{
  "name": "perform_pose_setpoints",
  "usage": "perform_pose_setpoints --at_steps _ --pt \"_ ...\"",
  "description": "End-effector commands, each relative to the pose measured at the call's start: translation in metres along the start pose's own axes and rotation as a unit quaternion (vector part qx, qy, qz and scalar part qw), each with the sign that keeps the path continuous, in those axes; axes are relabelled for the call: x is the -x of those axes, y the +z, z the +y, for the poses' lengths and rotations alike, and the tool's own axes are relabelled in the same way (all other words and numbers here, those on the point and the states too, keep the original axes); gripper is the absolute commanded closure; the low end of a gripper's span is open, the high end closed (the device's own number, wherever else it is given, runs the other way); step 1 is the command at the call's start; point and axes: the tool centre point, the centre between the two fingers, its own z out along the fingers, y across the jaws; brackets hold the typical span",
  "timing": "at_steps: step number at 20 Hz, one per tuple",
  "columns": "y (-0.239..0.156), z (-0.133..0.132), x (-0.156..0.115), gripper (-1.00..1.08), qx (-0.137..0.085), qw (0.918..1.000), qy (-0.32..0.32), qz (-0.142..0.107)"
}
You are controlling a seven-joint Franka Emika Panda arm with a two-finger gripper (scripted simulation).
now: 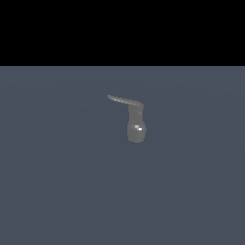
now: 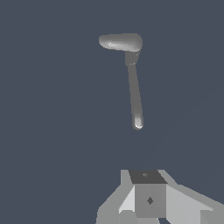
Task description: Turn on the faucet by rotating a designated handle.
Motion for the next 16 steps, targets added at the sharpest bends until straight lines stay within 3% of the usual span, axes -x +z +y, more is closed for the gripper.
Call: perform_pose_setpoints --at_steps 1,9,16 --pt "0.005 -0.004 -0.015 1.08 -0.012 0.9995 0.028 -0.006" --pt "0.033 -0.019 -0.074 1.08 -0.044 0.9882 0.144 -0.028" --pt "0.067 -0.029 -0.125 1.08 -0.055 0.9649 0.253 -0.045"
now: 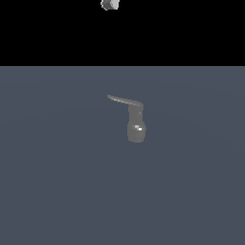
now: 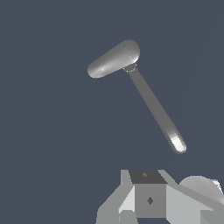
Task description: Turn on the faucet by rotating a designated handle.
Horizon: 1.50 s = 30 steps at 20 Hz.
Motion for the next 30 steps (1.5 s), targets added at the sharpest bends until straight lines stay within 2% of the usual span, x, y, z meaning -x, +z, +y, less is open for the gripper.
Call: perform_pose_setpoints --at_steps 1,7,14,19,30 --pt "0.013 -0.01 -0.016 1.08 -0.003 0.9991 0.041 -0.004" --pt "0.046 -0.03 -0.054 1.08 -0.003 0.9901 0.14 -0.005" --pt "0.089 -0.049 -0.097 1.08 0.003 0.9675 0.253 0.007" --pt "0.12 -0.06 -0.125 1.08 0.009 0.944 0.329 0.026" --pt "0.18 -0.075 -0.178 1.08 0.014 0.8832 0.461 0.086"
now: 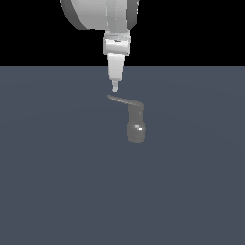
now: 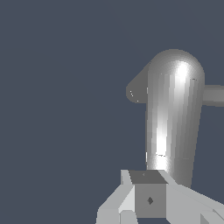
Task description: Turn on the faucet by rotating a designated handle.
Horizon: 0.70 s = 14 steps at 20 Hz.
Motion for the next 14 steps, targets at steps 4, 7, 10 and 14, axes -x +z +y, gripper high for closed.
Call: perform_pose_setpoints --at_steps 4,7,10,14 --pt "0.02 -0.016 -0.003 1.08 -0.01 0.9986 0.047 0.024" --pt "0.027 -0.021 -0.004 1.08 -0.014 0.9975 0.062 0.032" --pt "0.031 -0.024 -0.004 1.08 -0.017 0.9967 0.071 0.037" --pt "0.032 -0.025 -0.005 1.08 -0.017 0.9964 0.074 0.038"
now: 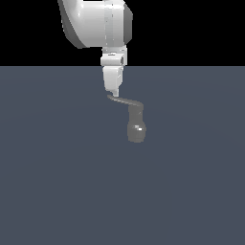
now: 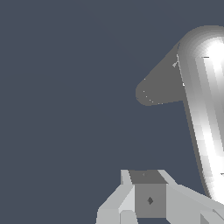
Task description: Turn on the faucet by rotating a designated handle.
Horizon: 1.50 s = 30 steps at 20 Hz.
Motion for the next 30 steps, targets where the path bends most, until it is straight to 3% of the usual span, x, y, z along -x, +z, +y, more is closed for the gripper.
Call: perform_pose_setpoints --at_steps 1,30 --pt "0.0 -0.001 0.0 1.08 -0.001 1.0 0.002 0.001" --pt "0.0 0.069 0.012 1.08 -0.001 1.0 0.001 0.001"
